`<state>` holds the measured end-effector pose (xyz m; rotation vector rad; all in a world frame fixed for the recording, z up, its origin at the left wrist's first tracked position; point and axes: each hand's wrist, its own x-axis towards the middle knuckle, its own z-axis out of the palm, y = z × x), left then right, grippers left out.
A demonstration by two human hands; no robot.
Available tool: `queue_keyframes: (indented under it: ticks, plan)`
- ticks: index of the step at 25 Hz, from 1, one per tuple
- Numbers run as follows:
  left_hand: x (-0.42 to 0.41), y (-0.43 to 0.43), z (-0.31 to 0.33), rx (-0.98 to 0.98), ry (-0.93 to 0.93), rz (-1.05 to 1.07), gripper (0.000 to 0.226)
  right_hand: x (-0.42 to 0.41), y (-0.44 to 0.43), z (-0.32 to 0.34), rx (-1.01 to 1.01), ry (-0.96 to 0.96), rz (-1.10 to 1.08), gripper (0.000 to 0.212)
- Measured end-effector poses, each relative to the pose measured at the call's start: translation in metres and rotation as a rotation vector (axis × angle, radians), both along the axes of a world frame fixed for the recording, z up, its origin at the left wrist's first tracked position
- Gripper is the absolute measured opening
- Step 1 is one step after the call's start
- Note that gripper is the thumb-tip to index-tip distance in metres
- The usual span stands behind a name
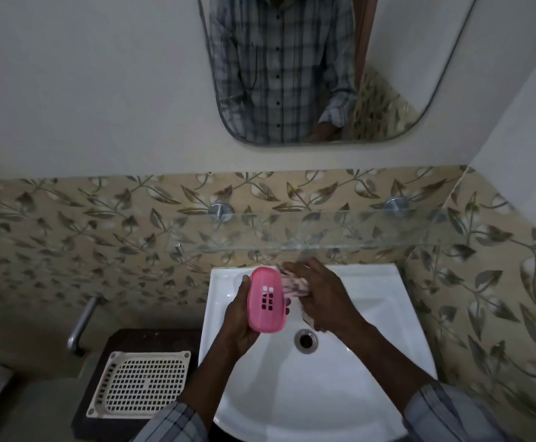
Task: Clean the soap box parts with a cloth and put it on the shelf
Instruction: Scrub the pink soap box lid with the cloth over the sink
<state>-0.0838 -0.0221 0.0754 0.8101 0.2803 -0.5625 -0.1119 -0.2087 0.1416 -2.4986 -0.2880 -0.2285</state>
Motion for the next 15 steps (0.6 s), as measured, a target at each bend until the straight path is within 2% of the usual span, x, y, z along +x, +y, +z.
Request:
queue_keyframes:
  ticks: [1,3,5,6,7,9,12,14,15]
  plan:
    - [0.001,-0.005,0.002,0.022,-0.022,0.007,0.059,0.004,0.011,0.002,-0.013,-0.016,0.009,0.061]
    - [0.005,-0.017,0.007,0.046,-0.046,0.036,0.057,0.004,0.040,-0.005,-0.093,0.050,-0.134,0.054]
    - [0.009,-0.023,0.007,0.044,0.003,0.056,0.067,-0.008,0.059,-0.023,-0.109,0.157,-0.259,0.044]
    - [0.009,-0.023,0.007,0.024,0.037,0.052,0.072,-0.014,0.059,-0.027,-0.081,0.242,-0.254,0.039]
    - [0.010,-0.021,0.006,0.013,0.060,0.041,0.076,-0.016,0.053,-0.031,-0.035,0.301,-0.204,0.031]
    - [0.013,-0.017,-0.001,0.008,0.073,0.054,0.073,-0.011,0.035,-0.031,0.201,0.386,-0.155,0.017]
    - [0.016,-0.021,-0.003,0.035,0.076,0.073,0.069,-0.011,0.036,-0.019,0.575,0.362,-0.077,0.020]
    - [0.017,-0.021,-0.006,0.008,0.092,0.063,0.076,-0.020,0.033,-0.026,0.535,0.339,0.000,0.012]
    - [0.018,-0.016,-0.007,0.007,0.090,0.071,0.079,-0.020,0.020,-0.031,0.481,0.279,-0.021,0.016]
